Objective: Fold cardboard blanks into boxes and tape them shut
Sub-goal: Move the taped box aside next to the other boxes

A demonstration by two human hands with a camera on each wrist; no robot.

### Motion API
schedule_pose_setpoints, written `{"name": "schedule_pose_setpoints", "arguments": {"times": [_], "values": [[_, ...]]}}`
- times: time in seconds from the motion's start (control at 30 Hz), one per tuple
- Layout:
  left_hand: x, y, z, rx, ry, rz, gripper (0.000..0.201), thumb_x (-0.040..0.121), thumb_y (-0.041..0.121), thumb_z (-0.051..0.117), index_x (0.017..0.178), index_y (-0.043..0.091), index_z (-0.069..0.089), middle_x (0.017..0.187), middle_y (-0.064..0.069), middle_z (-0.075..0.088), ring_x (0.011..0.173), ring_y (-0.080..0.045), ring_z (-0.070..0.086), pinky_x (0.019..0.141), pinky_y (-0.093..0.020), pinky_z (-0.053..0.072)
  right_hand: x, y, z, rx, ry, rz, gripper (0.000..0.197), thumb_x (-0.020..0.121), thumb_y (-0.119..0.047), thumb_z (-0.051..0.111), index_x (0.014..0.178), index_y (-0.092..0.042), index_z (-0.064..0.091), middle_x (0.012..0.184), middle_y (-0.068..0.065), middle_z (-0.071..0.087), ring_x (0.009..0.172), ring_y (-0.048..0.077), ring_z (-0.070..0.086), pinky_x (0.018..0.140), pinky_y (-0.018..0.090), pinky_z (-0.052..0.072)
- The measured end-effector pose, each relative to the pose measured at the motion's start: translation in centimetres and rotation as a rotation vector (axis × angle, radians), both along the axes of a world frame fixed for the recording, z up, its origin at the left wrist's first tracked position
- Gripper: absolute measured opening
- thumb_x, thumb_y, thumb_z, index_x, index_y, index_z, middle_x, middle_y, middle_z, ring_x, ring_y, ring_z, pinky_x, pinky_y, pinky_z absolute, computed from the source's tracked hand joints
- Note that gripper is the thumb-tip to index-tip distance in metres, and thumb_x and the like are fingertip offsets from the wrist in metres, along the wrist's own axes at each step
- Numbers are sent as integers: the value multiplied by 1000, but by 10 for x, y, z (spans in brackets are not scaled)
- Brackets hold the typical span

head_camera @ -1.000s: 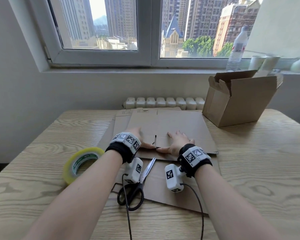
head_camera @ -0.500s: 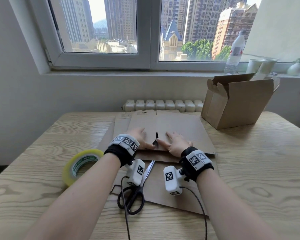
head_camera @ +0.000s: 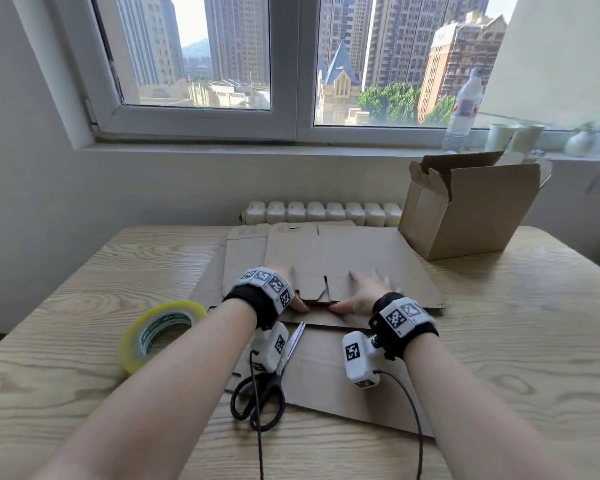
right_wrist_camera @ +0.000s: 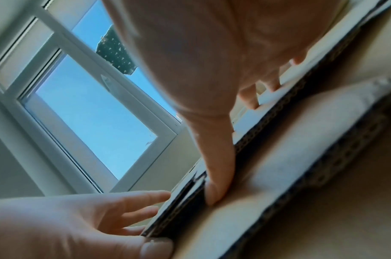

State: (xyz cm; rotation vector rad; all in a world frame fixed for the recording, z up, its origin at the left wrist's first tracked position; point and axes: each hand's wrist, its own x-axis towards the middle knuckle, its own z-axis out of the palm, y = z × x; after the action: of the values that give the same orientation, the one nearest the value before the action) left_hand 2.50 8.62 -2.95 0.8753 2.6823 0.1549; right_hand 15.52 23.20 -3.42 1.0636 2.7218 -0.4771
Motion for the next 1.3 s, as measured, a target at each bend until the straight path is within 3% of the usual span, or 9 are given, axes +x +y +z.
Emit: {"name": "schedule_pose_setpoints", "arguments": {"times": [0.2, 0.33, 0.53, 0.67, 0.77, 0.87, 1.07, 1.2, 1.3], "values": [[-7, -1, -4, 44, -37, 22, 110, 55, 70, 80, 142, 16, 39, 143, -6, 49, 129, -28, 49, 106, -44, 42, 2, 4, -1, 60, 30, 32, 96, 69, -79, 65, 148, -34, 34, 154, 2, 35, 144, 29, 28, 115, 51, 23], [-11, 0, -5, 36, -29, 18, 97, 55, 69, 81, 130, 17, 47, 129, -5, 58, 115, -27, 56, 98, -42, 48, 10, 5, 6, 80, 49, 43, 94, 70, -81, 63, 146, -31, 38, 155, -1, 37, 144, 23, 32, 111, 47, 26], [-12, 3, -10, 101, 37, -13, 82, 82, 66, 61, 141, 12, 43, 142, -10, 51, 128, -30, 50, 105, -37, 41, 8, 4, 4, 107, 88, 57, 83, 82, -79, 49, 147, -30, 36, 153, -1, 39, 142, 24, 34, 108, 48, 27], [-10, 1, -10, 176, 24, 1, 59, 96, 51, 50, 140, 12, 48, 142, -11, 53, 130, -29, 49, 104, -30, 39, 2, -1, 4, 117, 101, 117, 82, 85, -74, 51, 149, -29, 29, 149, 1, 44, 137, 27, 41, 107, 44, 33], [-6, 1, -8, 189, -4, -2, 55, 97, 58, 43, 118, 10, 60, 119, -13, 65, 113, -31, 59, 84, -29, 39, -4, -5, 5, 150, 62, 147, 78, 85, -69, 56, 147, -27, 34, 148, 1, 46, 135, 28, 43, 107, 43, 35], [-5, 2, -6, 172, -13, 26, 57, 97, 61, 40, 108, 10, 63, 108, -15, 67, 103, -32, 61, 80, -31, 42, -7, -6, 4, 176, 47, 163, 73, 86, -69, 55, 143, -26, 41, 146, 2, 45, 132, 32, 42, 107, 44, 35], [-6, 3, -1, 156, 23, 81, 63, 93, 68, 35, 106, 14, 66, 97, -10, 66, 92, -27, 61, 74, -31, 41, -7, -8, 8, 198, 102, 190, 58, 92, -64, 51, 135, -26, 48, 140, 1, 51, 127, 34, 45, 102, 44, 37], [-3, 1, 2, 195, 75, 100, 63, 90, 73, 34, 101, 19, 67, 94, -6, 68, 89, -26, 64, 71, -31, 45, -11, -14, 20, 329, 108, 267, 32, 103, -43, 43, 117, -18, 59, 120, 7, 62, 112, 31, 59, 83, 35, 44], [2, -2, 8, 225, 184, 82, 61, 88, 74, 40, 105, 19, 63, 100, -6, 68, 95, -27, 63, 71, -31, 45, -7, -21, 34, 462, 181, 269, 33, 107, -34, 37, 119, -16, 62, 119, 11, 64, 111, 33, 61, 86, 35, 47]]}}
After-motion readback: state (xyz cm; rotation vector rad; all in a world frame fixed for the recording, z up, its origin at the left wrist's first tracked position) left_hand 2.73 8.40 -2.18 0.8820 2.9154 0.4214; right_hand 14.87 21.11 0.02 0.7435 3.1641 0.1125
